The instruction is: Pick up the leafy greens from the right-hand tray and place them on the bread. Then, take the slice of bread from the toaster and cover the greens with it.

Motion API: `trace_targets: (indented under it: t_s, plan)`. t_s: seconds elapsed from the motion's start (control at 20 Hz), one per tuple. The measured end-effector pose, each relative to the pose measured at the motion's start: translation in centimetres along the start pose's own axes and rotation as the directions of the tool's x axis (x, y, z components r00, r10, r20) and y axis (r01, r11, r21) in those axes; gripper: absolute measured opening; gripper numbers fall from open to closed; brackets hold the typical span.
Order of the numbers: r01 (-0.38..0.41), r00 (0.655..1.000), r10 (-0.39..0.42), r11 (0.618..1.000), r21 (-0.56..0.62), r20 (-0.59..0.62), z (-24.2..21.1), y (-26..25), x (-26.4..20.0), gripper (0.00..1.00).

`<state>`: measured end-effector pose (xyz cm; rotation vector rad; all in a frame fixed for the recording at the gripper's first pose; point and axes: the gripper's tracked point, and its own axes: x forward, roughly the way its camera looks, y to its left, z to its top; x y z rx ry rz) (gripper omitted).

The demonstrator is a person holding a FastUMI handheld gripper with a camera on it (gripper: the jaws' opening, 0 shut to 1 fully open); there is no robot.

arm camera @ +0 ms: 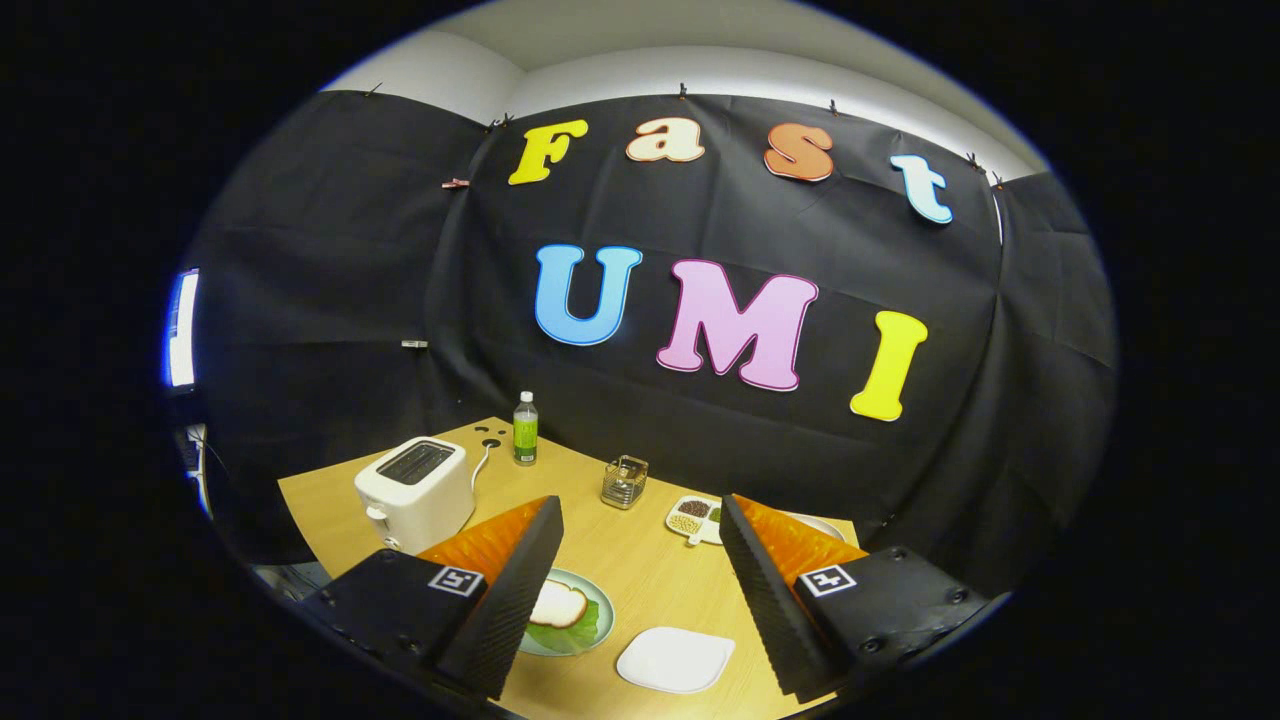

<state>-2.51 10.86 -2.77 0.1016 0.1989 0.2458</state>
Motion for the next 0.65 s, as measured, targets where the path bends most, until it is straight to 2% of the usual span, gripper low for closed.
trace_targets:
  t_s: [0.65]
  plan:
    - [-0.019, 1.0, 0.019, 1.0, -0.017, 0.003, -1.2, 1.0, 0.7, 0.98]
